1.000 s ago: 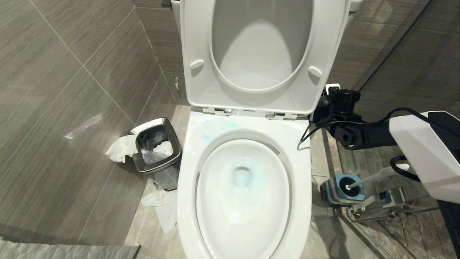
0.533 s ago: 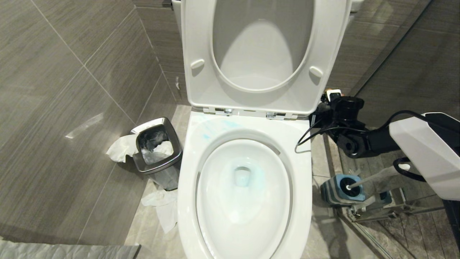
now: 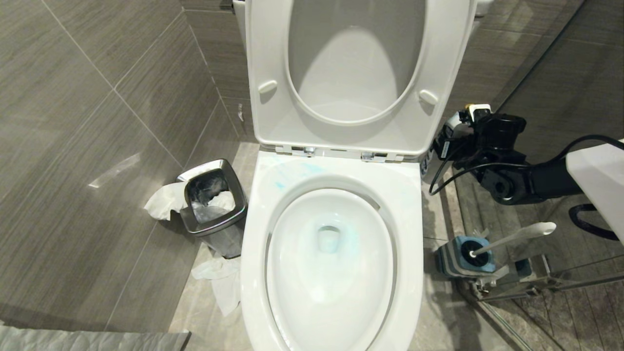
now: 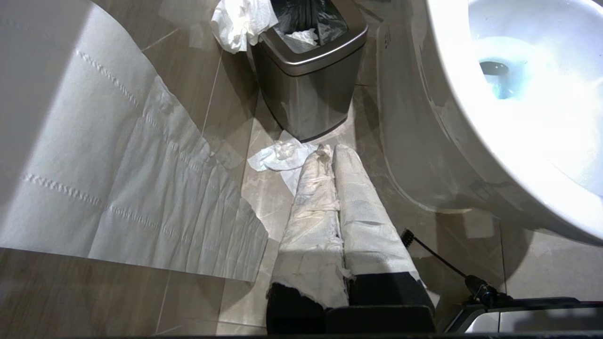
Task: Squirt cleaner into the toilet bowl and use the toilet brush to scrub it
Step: Place the cleaning agent on the floor
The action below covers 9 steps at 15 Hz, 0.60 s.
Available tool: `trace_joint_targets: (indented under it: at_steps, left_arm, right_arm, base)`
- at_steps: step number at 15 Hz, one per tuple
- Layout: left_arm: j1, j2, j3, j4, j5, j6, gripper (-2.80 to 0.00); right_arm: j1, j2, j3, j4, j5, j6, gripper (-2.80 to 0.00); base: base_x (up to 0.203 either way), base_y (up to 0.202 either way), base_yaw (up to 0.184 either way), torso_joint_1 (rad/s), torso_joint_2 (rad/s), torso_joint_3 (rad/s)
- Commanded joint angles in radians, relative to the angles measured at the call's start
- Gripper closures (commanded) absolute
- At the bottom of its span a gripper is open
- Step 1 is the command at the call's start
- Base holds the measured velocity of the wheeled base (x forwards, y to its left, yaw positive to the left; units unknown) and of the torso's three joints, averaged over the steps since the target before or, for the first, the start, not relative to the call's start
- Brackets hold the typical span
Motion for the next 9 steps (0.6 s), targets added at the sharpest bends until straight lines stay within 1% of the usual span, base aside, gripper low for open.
trace_joint_targets:
  at_steps: [1,5,7,9]
  left_arm:
    - [0.0,0.0,0.0,0.0,0.0,0.0,0.0]
    - [0.0,0.0,0.0,0.0,0.0,0.0,0.0]
    - [0.0,0.0,0.0,0.0,0.0,0.0,0.0]
    - [0.0,0.002,0.0,0.0,0.0,0.0,0.0]
  right_arm:
    - [-0.013,-0.049,0.052,-0.003,0.018,0.0,0.0]
    - [-0.032,-0.074,0.169,-0.017,0.056,0.001,0.0]
    - [-0.049,-0.077,0.192,-0.055,0.064,0.0,0.0]
    - [-0.066,-0.089,0.222,-0.061,0.073,0.0,0.0]
  base:
    - [0.0,0.0,0.0,0.0,0.0,0.0]
    - [0.0,0.0,0.0,0.0,0.0,0.0]
    - [0.0,0.0,0.0,0.0,0.0,0.0]
    - [0.0,0.0,0.0,0.0,0.0,0.0]
